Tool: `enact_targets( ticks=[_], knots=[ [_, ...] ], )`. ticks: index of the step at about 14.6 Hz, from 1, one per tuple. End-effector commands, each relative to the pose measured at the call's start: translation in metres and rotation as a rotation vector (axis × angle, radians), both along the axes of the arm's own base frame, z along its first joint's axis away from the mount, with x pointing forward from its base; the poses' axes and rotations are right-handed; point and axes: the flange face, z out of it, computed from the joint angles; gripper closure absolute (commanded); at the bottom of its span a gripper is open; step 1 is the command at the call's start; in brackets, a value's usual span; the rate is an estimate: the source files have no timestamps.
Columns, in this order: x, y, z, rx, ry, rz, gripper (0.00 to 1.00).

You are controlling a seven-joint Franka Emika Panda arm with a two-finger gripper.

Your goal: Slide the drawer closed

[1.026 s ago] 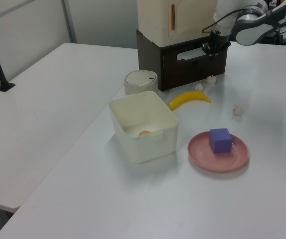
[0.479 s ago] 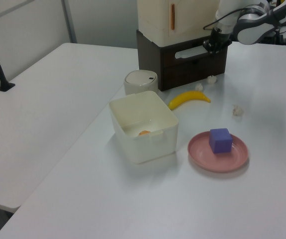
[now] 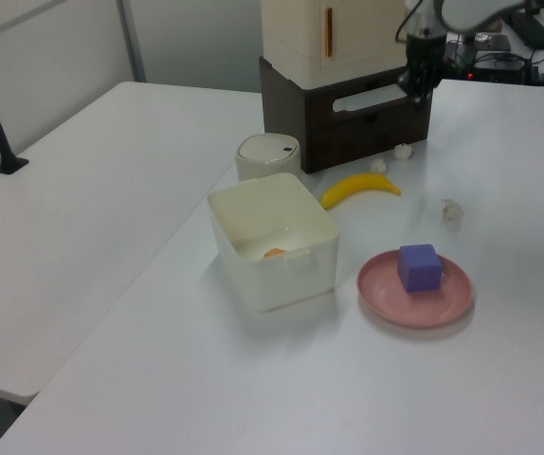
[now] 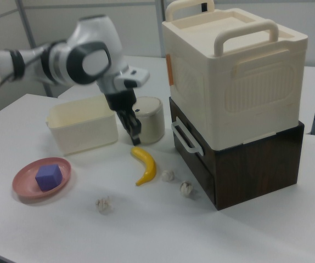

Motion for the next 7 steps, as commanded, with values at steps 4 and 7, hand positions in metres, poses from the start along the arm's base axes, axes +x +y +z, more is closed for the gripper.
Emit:
enact_targets(
  ticks=[4,7],
  knots=[
    [-0.012,0.004,0.082,0.146,-0.059,0.302,1.00],
    [-0.009,0.010,0.105,0.131,-0.100,0.420,0.55]
  ],
)
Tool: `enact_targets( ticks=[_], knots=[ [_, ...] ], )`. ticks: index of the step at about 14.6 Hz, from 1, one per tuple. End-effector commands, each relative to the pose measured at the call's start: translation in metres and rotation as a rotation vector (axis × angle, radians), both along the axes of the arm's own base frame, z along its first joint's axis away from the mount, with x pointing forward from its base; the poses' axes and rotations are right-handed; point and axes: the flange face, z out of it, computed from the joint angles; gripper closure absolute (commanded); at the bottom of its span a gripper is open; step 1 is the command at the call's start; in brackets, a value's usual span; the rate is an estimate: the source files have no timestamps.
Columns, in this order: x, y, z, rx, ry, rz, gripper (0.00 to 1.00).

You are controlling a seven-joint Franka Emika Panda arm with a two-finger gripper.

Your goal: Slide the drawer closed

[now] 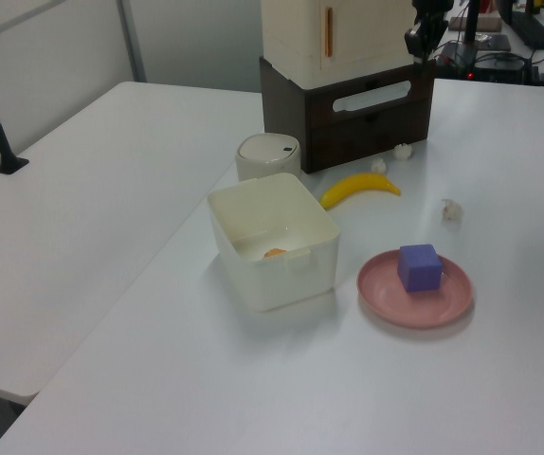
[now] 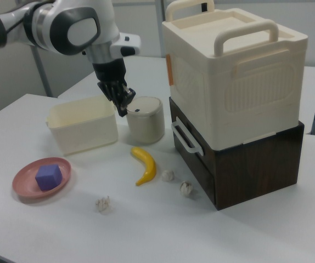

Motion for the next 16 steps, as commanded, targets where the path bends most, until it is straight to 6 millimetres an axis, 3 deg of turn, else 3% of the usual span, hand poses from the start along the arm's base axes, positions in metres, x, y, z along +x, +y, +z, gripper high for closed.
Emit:
enact_targets(
  ticks=[1,2,7,10,16],
  knots=[
    [-0.001,0.005,0.029,0.001,-0.041,0.117,0.06],
    [-0.002,0.007,0.033,-0.008,-0.042,0.127,0.00],
    [-0.011,0.009,0.031,-0.004,0.030,0.209,0.00],
    [-0.026,0.013,0.046,0.010,0.095,0.291,0.00],
    [-0.022,0.017,0.049,0.015,0.082,0.195,0.00]
  ],
)
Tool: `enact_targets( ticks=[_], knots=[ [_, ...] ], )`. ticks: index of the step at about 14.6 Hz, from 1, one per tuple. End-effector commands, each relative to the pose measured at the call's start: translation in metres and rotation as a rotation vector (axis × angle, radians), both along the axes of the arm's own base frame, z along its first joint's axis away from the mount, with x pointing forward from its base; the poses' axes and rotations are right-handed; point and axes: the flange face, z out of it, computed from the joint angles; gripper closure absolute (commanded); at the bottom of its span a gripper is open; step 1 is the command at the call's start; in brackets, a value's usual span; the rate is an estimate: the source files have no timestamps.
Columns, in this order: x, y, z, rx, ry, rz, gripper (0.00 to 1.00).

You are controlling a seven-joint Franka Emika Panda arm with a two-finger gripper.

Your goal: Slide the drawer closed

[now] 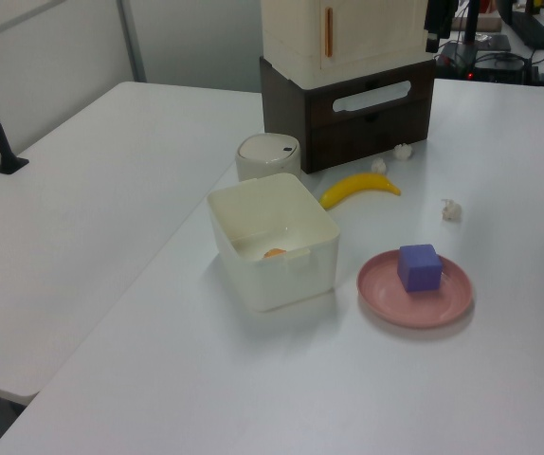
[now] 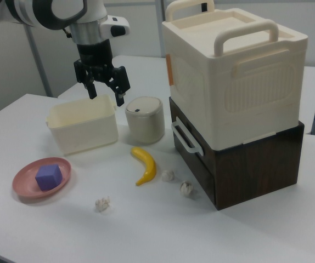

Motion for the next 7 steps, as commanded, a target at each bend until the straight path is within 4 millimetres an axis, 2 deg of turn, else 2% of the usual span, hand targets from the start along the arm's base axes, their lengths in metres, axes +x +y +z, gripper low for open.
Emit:
enact_targets(
  ticks=[1,7],
  knots=[
    [0.0036,0.0058,0.0036,0.008,-0.030,-0.016,0.00],
    [0.0073,0.0081,0.0001,0.020,-0.041,-0.029,0.00]
  ],
)
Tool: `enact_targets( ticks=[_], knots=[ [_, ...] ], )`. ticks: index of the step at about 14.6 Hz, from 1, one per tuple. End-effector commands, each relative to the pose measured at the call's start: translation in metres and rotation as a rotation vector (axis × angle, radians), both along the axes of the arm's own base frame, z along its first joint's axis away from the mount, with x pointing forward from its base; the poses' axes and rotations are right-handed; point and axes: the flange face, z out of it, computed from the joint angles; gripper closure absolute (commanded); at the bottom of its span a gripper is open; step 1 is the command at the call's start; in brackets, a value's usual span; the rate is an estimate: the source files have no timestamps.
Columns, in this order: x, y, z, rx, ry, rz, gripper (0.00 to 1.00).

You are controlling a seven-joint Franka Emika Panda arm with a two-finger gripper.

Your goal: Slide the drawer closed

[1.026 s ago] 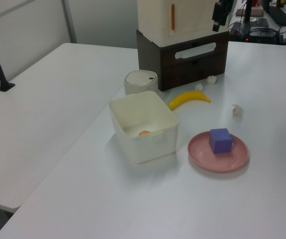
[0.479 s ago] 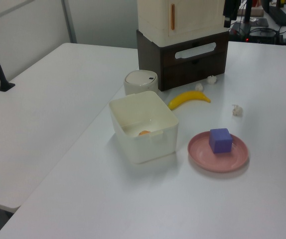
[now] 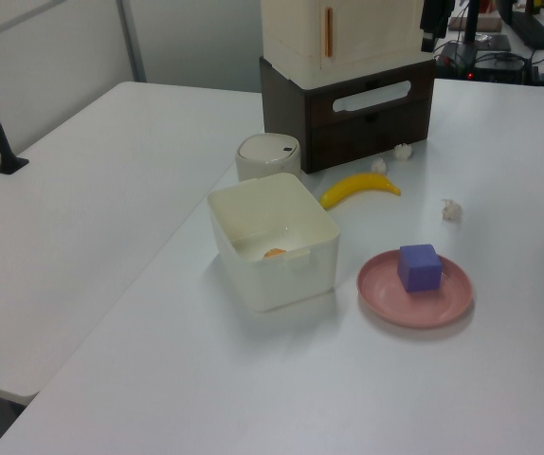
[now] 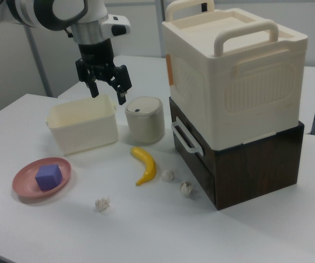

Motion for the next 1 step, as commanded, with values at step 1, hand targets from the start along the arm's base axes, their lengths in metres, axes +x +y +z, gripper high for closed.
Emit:
enact_targets(
  ticks=[1],
  knots=[
    [0.0027,0.0077,-0.0005,0.023,-0.016,-0.025,0.00]
  ],
)
